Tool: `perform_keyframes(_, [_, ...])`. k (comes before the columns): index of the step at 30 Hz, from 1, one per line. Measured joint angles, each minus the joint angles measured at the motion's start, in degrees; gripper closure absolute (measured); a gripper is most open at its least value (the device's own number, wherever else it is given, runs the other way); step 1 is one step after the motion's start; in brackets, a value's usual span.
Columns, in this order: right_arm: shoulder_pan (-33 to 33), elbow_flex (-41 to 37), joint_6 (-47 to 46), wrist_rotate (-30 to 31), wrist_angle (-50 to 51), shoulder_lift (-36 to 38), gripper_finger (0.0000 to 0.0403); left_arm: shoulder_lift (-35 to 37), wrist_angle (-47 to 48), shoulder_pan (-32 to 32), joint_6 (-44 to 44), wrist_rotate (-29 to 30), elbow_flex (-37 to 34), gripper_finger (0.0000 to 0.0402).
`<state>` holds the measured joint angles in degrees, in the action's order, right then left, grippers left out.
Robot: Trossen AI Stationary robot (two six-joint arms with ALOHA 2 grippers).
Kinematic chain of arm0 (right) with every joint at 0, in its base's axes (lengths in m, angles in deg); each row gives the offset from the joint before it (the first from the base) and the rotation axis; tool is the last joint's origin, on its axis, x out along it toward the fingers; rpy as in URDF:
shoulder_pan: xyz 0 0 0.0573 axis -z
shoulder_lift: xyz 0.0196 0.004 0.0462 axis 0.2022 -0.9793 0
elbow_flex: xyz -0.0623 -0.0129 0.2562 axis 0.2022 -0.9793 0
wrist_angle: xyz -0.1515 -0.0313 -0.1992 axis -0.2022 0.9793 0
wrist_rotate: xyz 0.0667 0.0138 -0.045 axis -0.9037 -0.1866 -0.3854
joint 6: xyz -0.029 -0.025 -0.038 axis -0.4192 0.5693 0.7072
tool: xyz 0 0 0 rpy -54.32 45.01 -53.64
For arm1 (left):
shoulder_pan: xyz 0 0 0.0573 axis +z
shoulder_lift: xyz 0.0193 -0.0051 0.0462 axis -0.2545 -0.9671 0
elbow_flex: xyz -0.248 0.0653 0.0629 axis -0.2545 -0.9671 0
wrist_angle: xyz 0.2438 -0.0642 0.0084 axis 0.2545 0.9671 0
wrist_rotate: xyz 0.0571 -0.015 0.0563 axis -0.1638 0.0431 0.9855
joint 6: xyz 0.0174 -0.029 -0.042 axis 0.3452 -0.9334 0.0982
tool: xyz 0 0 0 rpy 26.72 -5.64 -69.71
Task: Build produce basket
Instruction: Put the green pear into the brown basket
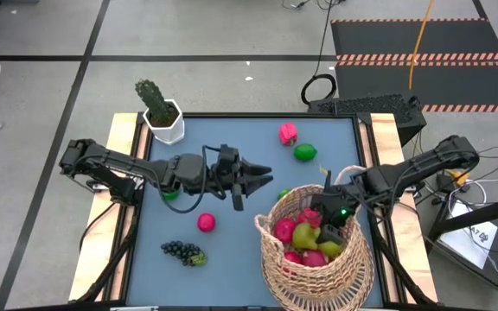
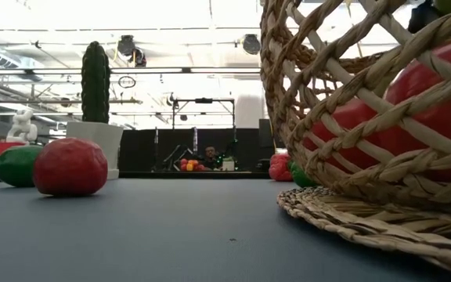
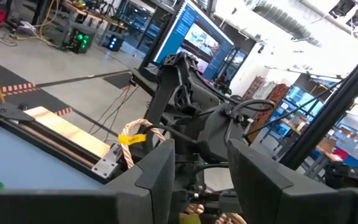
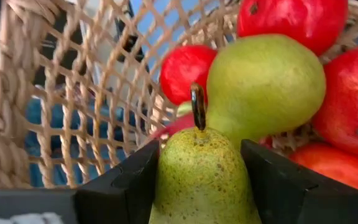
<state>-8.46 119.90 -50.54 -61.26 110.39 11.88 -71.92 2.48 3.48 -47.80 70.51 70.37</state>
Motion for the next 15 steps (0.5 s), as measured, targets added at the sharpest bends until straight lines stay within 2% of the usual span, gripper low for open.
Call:
perform_keyframes(10, [-1.8, 0.0, 2.3, 0.0, 1.0, 0.0, 0.0193, 0.0, -0.3, -0.1, 0.0, 0.0, 0.0, 0.0254])
perform_keyframes(15, [-2.7, 0.0, 2.3, -1.2, 2.0, 0.0, 0.0155, 0.0, -0.4, -0.6, 0.0, 0.0, 0.0, 0.0254])
